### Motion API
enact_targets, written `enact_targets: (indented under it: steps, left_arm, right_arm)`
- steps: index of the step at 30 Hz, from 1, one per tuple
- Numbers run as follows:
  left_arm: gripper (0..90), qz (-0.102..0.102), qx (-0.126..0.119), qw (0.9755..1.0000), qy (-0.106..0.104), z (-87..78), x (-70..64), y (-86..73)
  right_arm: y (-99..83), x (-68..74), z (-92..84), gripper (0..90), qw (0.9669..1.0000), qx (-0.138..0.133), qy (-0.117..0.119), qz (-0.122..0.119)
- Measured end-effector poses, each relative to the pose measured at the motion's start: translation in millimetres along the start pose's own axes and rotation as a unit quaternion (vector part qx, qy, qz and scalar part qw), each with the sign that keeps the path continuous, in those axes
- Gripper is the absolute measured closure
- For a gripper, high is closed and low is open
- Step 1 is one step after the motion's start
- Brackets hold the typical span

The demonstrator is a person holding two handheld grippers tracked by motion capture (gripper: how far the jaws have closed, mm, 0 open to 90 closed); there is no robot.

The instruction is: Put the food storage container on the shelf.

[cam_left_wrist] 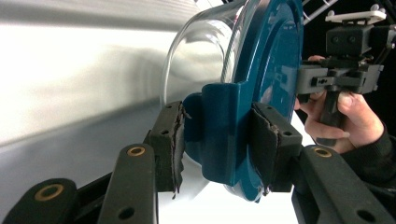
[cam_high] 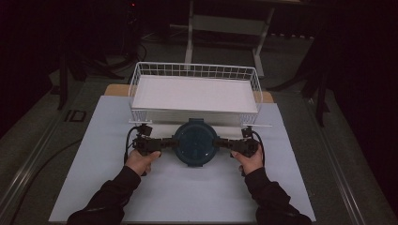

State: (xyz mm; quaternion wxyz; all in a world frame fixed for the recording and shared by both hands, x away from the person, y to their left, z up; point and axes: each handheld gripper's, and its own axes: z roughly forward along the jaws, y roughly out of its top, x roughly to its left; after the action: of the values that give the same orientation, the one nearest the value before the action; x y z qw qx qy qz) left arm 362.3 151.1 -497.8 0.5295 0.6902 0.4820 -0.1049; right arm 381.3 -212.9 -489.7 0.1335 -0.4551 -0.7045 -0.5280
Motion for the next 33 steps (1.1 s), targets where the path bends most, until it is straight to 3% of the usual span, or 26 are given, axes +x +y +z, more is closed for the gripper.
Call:
enact_targets:
  steps: [9, 10, 14, 18, 28, 30, 33]
  left_arm:
    - [56.7, 0.008, -0.008, 0.9998, 0.016, 12.1, 11.9, 4.8]
    - [56.7, 0.008, -0.009, 0.9998, 0.015, 13.1, 13.0, 4.9]
    - [56.7, 0.014, -0.012, 0.9997, 0.017, 15.6, 15.7, 6.2]
    - [56.7, 0.016, -0.019, 0.9994, 0.023, 16.3, 18.1, 8.8]
    - [56.3, 0.007, -0.039, 0.9991, 0.013, 17.3, 23.9, 6.9]
    - [56.0, -0.009, -0.047, 0.9988, 0.010, 18.0, 25.9, 4.9]
    - [54.6, -0.012, -0.056, 0.9983, 0.008, 19.2, 28.7, 2.8]
  right_arm:
    - [4.3, -13.8, 9.1, 55.3, 0.9999, -0.003, -0.014, 0.006]
    - [4.9, -16.8, 10.7, 55.3, 0.9997, -0.013, -0.019, -0.011]
    - [5.9, -21.0, 12.2, 55.2, 0.9996, -0.016, -0.021, -0.012]
    - [10.0, -21.3, 15.5, 55.0, 0.9985, -0.025, -0.035, -0.034]
    - [10.0, -20.9, 17.5, 54.4, 0.9976, -0.042, -0.043, -0.034]
    - [8.3, -20.6, 17.9, 53.5, 0.9975, -0.047, -0.045, -0.026]
    - [7.5, -21.0, 19.3, 52.3, 0.9967, -0.055, -0.053, -0.028]
